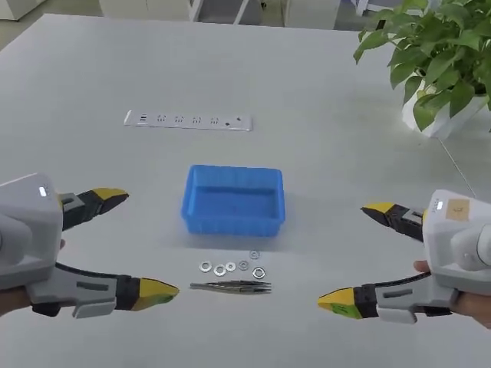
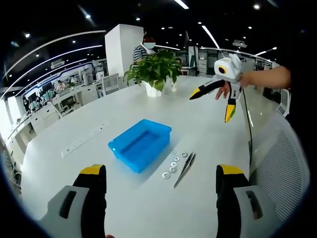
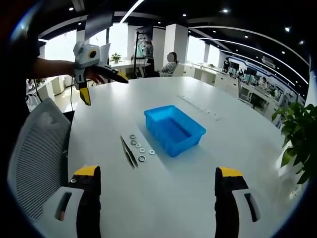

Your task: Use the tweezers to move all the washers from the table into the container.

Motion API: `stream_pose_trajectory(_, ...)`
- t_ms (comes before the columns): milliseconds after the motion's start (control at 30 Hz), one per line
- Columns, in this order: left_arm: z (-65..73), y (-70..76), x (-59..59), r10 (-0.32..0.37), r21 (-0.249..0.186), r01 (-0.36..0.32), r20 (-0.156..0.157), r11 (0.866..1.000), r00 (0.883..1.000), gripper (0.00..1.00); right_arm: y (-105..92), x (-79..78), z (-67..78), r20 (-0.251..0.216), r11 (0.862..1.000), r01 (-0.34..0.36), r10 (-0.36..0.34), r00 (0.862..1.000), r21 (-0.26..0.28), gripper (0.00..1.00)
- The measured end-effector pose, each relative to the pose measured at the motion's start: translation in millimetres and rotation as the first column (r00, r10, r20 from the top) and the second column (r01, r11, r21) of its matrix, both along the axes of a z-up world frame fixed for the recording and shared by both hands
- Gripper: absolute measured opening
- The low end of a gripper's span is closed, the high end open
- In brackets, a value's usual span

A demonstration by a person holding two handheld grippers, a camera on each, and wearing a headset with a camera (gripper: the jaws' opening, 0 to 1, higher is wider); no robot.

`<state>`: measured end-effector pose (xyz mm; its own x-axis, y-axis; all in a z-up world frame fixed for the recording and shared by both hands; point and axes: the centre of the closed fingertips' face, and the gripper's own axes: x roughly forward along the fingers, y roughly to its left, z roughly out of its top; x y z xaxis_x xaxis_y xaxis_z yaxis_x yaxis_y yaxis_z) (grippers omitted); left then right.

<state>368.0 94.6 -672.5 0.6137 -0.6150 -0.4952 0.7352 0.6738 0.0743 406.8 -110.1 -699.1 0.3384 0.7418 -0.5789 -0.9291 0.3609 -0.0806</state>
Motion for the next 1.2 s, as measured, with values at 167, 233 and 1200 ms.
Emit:
stream_pose_trajectory(167,-3.6,-1.1,3.1,-0.006,0.004,0.006,-0.005,1.0,1.0,0.97,1.7,0.7,-2.6,-0.001,1.0,-0.01,0.01,1.0,-0.01,0.96)
stream_pose_trajectory(233,-5.3,-1.4,4.4,-0.011,0.007,0.011,-0.008,1.0,1.0,0.97,2.0,1.1,-4.4,-0.004,1.0,-0.014,0.014,1.0,-0.016,0.95)
stream_pose_trajectory(1200,-54.9,-16.5,5.7,-0.215,0.129,0.23,-0.122,0.965,0.969,0.63,33.7,-10.4,-41.3,-0.026,0.946,-0.291,0.291,0.956,-0.143,0.63)
